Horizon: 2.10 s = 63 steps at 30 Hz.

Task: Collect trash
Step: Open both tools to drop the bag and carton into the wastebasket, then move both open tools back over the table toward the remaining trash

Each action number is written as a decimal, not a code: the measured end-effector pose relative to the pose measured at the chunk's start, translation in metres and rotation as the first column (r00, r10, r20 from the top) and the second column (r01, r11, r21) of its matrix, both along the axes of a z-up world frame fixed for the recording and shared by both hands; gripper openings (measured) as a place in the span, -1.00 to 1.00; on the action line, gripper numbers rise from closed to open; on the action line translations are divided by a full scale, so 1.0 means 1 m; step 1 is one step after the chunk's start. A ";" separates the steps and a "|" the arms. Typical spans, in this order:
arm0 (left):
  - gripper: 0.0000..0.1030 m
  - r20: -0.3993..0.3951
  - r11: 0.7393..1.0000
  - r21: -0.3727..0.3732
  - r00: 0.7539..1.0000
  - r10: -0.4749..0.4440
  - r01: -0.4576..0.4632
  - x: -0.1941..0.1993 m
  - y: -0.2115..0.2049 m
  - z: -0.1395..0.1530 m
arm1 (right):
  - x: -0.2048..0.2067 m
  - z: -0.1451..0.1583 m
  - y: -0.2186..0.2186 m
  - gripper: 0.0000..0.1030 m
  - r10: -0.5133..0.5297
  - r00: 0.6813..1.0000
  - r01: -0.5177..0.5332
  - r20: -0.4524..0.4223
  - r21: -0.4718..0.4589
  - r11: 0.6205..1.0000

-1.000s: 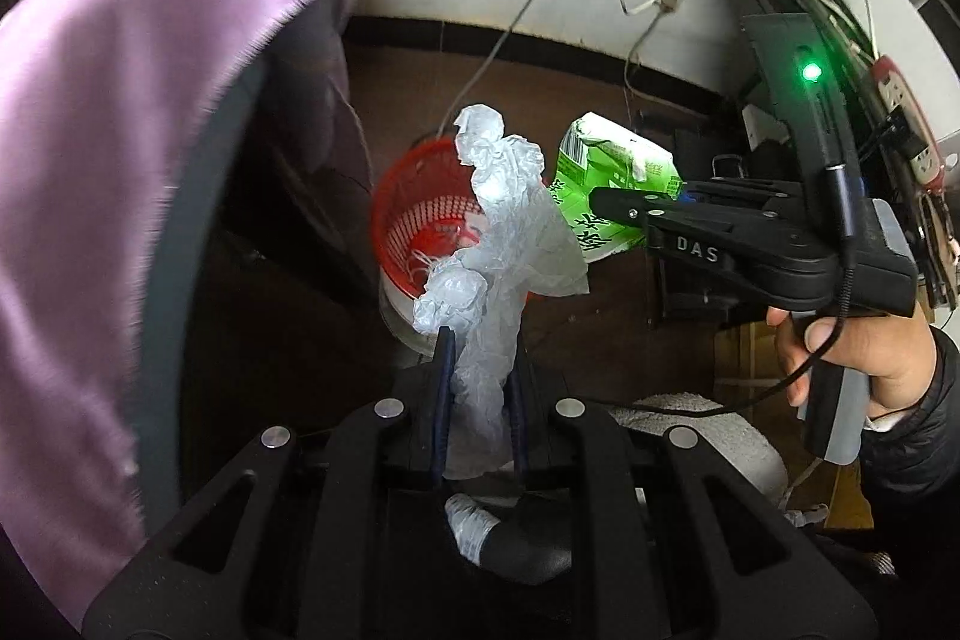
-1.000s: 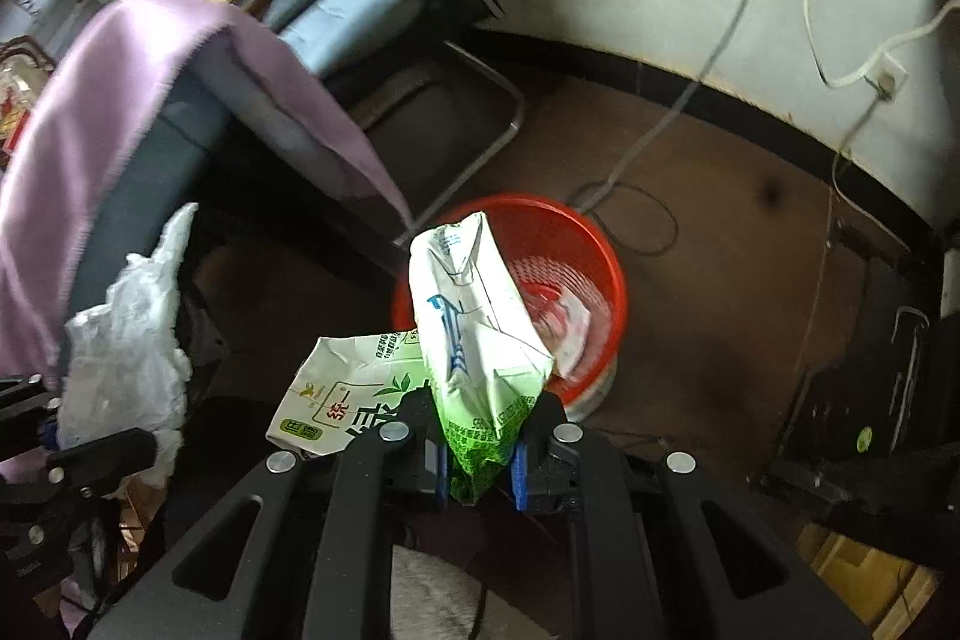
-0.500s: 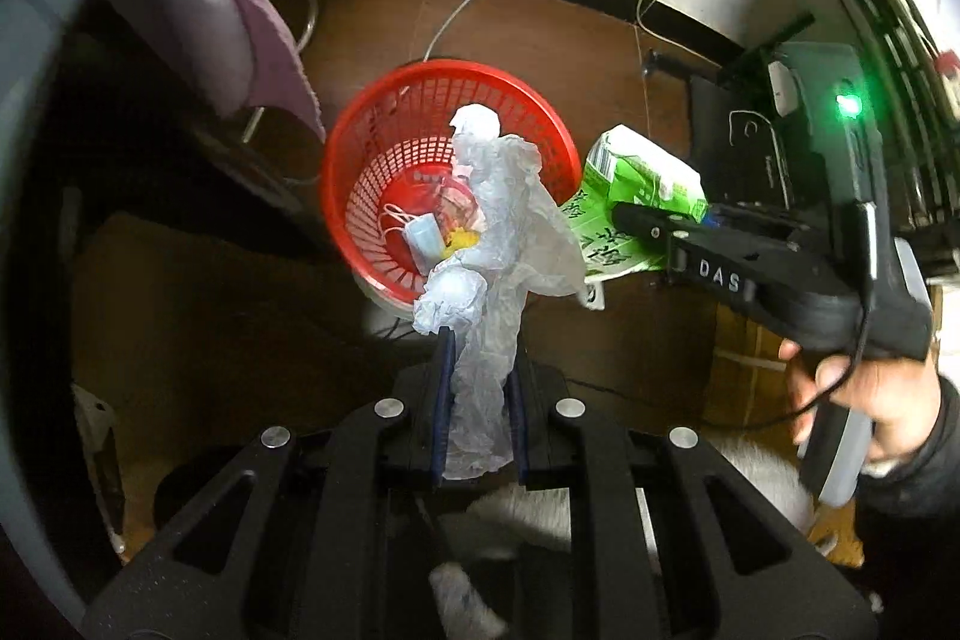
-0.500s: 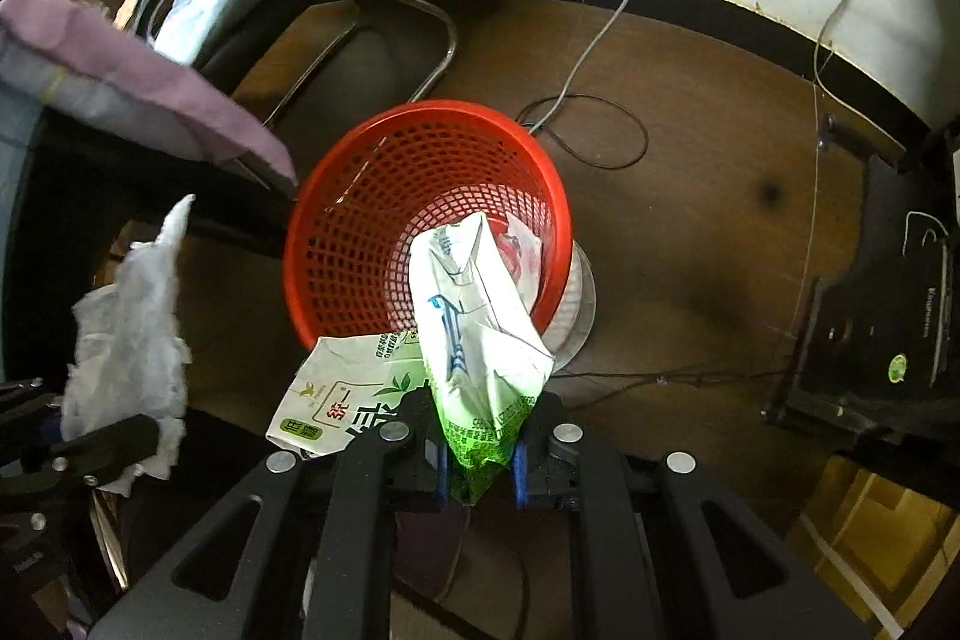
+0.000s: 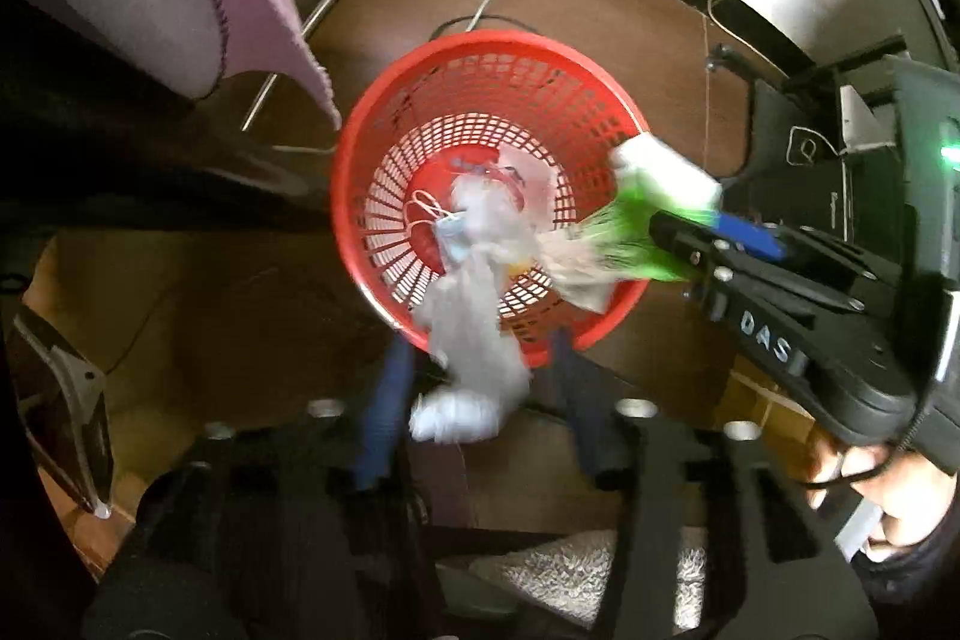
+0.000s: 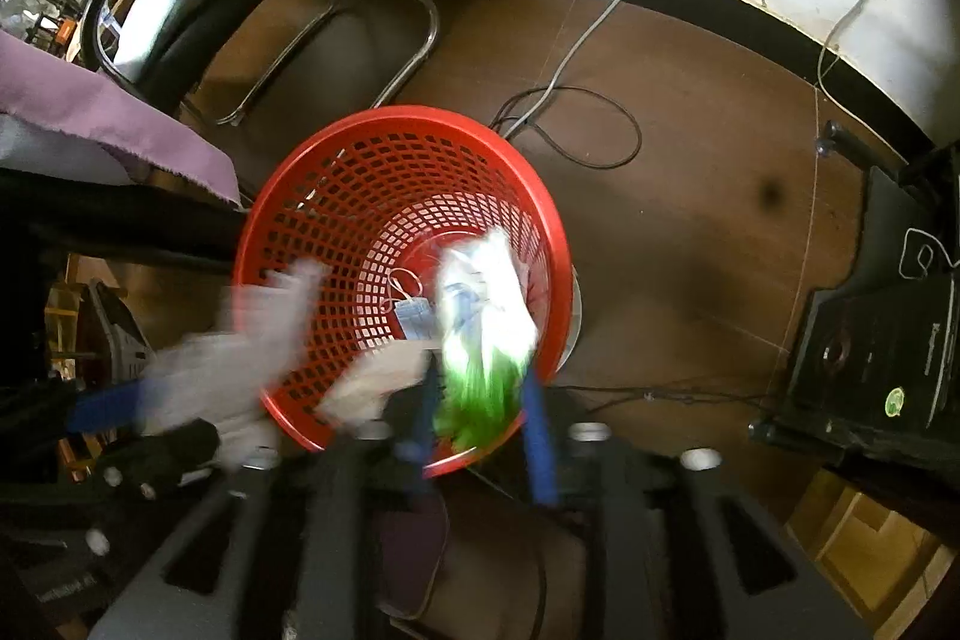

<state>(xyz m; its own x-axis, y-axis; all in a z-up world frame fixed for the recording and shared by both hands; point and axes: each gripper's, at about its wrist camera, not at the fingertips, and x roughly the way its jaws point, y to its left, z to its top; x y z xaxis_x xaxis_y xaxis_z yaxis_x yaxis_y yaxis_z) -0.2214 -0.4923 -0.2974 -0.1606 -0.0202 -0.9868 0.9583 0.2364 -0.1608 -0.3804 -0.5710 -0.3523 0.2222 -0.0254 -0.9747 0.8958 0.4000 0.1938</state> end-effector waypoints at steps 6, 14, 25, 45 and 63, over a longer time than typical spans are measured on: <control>0.61 -0.044 1.000 0.017 0.999 -0.017 0.018 0.002 0.009 0.008 | -0.006 0.021 0.005 0.26 -0.006 1.000 0.005 -0.021 -0.051 0.999; 0.71 -0.019 0.998 -0.048 0.999 -0.040 0.039 -0.009 0.026 0.037 | -0.019 0.053 0.015 0.45 -0.024 0.992 0.012 -0.128 -0.095 0.995; 0.72 0.038 0.983 -0.184 0.999 -0.006 0.012 -0.006 0.060 0.096 | 0.020 0.133 0.045 0.61 0.077 0.978 -0.124 -0.191 -0.247 0.961; 0.80 0.134 0.828 -0.543 0.959 0.248 -0.139 0.043 0.171 0.232 | 0.063 0.279 0.125 0.71 0.155 0.987 -0.148 -0.027 -0.504 0.851; 0.87 0.105 0.608 -0.775 0.913 0.394 -0.173 0.117 0.301 0.358 | 0.173 0.385 0.207 0.81 0.454 0.877 -0.267 0.159 -0.623 0.735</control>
